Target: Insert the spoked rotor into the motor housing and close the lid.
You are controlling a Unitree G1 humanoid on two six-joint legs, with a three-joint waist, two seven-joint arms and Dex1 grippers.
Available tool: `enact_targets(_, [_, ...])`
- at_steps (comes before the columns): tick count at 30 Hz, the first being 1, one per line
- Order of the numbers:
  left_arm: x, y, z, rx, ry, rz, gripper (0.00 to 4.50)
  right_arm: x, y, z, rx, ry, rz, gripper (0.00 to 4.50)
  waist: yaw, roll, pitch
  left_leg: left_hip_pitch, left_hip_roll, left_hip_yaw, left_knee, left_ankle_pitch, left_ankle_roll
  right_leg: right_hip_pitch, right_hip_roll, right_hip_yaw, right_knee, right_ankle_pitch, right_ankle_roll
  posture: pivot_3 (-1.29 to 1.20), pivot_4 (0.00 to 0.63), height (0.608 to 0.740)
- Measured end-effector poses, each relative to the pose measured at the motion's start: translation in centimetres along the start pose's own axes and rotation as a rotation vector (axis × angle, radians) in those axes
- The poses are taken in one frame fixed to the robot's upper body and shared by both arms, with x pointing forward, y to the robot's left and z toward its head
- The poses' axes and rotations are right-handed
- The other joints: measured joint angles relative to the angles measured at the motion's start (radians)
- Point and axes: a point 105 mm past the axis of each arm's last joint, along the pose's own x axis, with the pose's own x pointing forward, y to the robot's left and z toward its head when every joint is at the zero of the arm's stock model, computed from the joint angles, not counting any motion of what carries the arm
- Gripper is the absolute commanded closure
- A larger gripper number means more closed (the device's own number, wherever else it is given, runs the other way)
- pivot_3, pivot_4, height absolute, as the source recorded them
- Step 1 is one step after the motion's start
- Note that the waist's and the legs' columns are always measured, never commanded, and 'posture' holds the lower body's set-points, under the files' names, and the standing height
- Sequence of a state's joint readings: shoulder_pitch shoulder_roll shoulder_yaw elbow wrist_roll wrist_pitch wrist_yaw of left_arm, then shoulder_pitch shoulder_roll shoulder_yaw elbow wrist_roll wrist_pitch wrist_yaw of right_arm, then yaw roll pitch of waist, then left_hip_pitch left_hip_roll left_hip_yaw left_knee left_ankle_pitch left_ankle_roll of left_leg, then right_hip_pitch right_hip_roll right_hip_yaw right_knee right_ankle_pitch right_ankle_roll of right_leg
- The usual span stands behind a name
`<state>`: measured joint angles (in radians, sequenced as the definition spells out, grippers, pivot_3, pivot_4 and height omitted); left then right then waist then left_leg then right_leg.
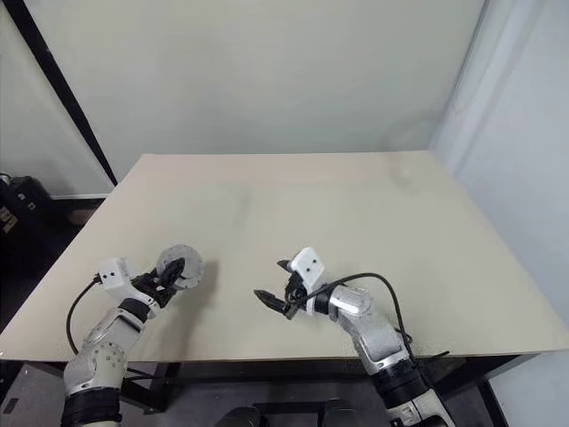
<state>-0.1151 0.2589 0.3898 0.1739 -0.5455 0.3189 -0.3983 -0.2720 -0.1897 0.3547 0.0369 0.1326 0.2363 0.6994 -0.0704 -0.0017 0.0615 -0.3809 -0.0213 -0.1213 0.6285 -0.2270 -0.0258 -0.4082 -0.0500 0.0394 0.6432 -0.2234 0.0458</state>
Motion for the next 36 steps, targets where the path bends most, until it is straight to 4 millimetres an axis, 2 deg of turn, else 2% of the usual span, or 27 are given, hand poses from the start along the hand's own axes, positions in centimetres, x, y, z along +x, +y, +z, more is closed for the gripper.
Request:
enact_targets(5, [0.1, 1.4, 0.3, 0.024, -0.036, 0.067, 2.51, 0.3, 0.8, -0.7, -0.073, 0.018, 0.025, 0.00, 0.004, -0.004, 0.000, 0.000, 0.000, 0.000, 0.001, 0.000, 0.000, 0.001, 0.000, 0.000, 0.000, 0.000, 0.001, 0.00, 0.000, 0.740])
enact_targets(11, [0.1, 2.6, -0.7, 0.042, -0.008, 0.141, 2.51, 0.3, 0.7, -1.0, -0.104, 0.037, 0.019, 0.00, 0.016, -0.006, 0.000, 0.001, 0.000, 0.000, 0.001, 0.000, 0.000, 0.001, 0.000, 0.000, 0.001, 0.001, 0.000, 0.00, 0.000, 0.740])
enact_targets(18, [0.3, 3.1, -0.2, 0.080, -0.030, 0.194, 0.14, 0.4, 0.7, -1.2, -0.117, 0.047, 0.010, 0.00, 0.022, -0.007, -0.001, 0.003, 0.000, 0.000, 0.002, 0.000, 0.000, 0.004, 0.000, 0.000, 0.001, 0.001, 0.000, 0.00, 0.000, 0.740])
enact_targets(19, [0.3, 3.2, -0.3, 0.080, -0.027, 0.201, 0.03, 0.4, 0.6, -1.3, -0.120, 0.051, 0.008, 0.00, 0.022, -0.007, -0.001, 0.003, 0.000, 0.000, 0.002, 0.000, 0.000, 0.005, 0.000, 0.000, 0.001, 0.001, 0.000, 0.00, 0.000, 0.740])
enact_targets(36, [-1.5, 5.2, -1.5, 0.135, 0.020, 0.308, 0.03, 0.9, 0.4, -1.9, -0.116, 0.065, -0.003, 0.00, 0.022, -0.008, -0.001, 0.004, 0.000, 0.000, 0.004, 0.000, 0.000, 0.006, 0.000, 0.000, 0.002, 0.001, 0.000, 0.00, 0.000, 0.740])
